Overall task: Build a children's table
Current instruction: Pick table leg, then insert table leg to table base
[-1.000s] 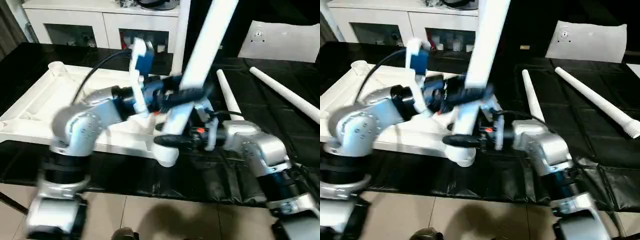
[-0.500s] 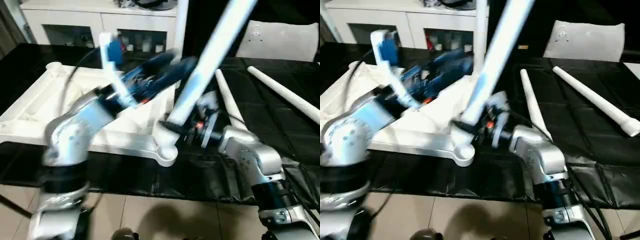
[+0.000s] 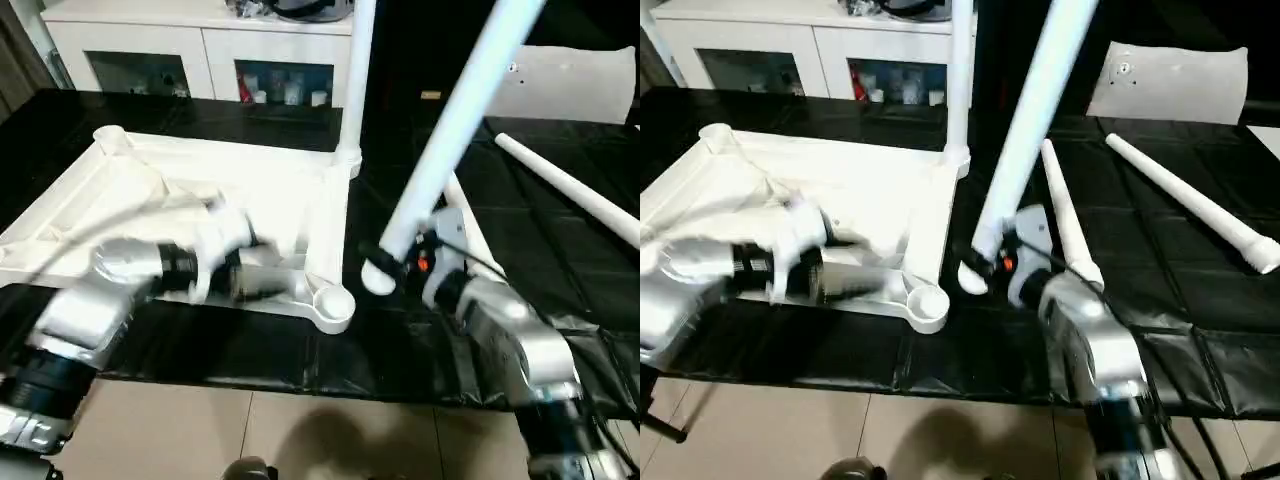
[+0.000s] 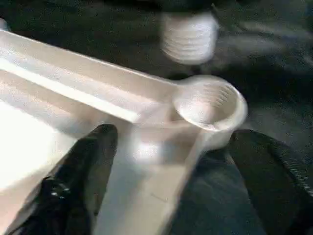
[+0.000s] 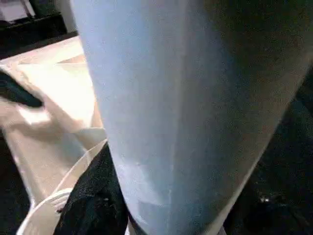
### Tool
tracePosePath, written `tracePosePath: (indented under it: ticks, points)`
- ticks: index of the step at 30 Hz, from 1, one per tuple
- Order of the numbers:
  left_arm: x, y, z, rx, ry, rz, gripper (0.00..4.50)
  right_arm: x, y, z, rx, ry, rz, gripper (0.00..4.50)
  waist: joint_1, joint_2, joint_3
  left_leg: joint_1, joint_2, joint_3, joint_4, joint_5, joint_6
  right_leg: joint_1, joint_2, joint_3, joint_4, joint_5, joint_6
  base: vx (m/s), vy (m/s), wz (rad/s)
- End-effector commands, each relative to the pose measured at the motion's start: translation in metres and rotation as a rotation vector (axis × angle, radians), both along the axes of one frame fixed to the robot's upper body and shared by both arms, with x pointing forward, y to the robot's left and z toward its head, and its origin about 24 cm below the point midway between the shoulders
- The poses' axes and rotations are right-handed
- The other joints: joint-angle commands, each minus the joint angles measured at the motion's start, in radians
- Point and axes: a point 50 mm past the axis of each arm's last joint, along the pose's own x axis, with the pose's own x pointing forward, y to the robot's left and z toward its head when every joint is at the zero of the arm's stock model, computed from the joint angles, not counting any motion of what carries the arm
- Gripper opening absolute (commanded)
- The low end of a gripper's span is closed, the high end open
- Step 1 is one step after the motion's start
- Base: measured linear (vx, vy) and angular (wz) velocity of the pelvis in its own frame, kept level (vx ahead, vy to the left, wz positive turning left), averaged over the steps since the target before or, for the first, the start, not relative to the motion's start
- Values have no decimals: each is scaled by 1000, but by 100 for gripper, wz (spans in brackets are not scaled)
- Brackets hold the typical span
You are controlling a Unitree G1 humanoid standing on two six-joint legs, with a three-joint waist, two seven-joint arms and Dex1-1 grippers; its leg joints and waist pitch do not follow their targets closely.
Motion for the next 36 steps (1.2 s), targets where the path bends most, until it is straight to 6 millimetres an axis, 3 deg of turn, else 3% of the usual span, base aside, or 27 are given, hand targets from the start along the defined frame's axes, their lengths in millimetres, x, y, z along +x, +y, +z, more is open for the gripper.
tracePosePath:
  ticks: [1, 6, 7, 9, 13, 23, 24, 25, 36]
  points:
    - [2, 1, -1, 44, 1, -52, 373, -2, 2, 5, 2, -24, 21, 193, -7, 23, -71, 17, 53, -25, -79, -217, -38, 50, -90, 59, -72, -230, -127, 0, 0, 0]
    - [12, 6, -13, 142, 15, -98, 322, -6, 2, 2, 4, -15, 30, 193, -6, 23, -70, 20, 52, -26, -80, -248, -41, 50, -92, 60, -83, -280, -113, 0, 0, 0]
    - [16, 8, -15, 162, 6, -94, 322, -7, 2, 1, 9, -11, 31, 193, -5, 30, -72, 21, 54, -29, -80, -251, -46, 51, -94, 59, -80, -269, -121, 0, 0, 0]
    - [21, 11, -18, 191, 0, -94, 298, -9, 2, 0, 14, -5, 34, 193, -6, 26, -73, 20, 53, -28, -80, -250, -46, 53, -93, 59, -79, -255, -124, 0, 0, 0]
    - [26, 11, -20, 175, 4, -98, 258, -11, 3, -2, 15, 3, 39, 193, -4, 31, -75, 19, 56, -28, -77, -238, -45, 53, -98, 60, -73, -208, -155, 0, 0, 0]
    - [35, 10, -23, 191, 31, -136, 171, -15, 2, -4, 21, 17, 51, 193, 1, 35, -73, 15, 56, -29, -77, -238, -33, 56, -102, 60, -80, -261, -145, 0, 0, 0]
    - [35, 10, -23, 191, 34, -138, 165, -16, 2, -4, 21, 18, 52, 193, 2, 40, -72, 16, 57, -29, -76, -241, -34, 54, -102, 60, -81, -266, -146, 0, 0, 0]
    - [36, 10, -23, 192, 37, -140, 158, -16, 2, -4, 21, 19, 54, 193, 2, 37, -73, 17, 57, -29, -76, -241, -34, 54, -102, 60, -81, -263, -148, 0, 0, 0]
    - [37, 13, -28, 216, 52, -169, 66, -17, 4, -5, 21, 20, 65, 193, 3, 42, -73, 17, 60, -30, -78, -248, -28, 53, -105, 60, -85, -291, -145, 0, 0, 0]
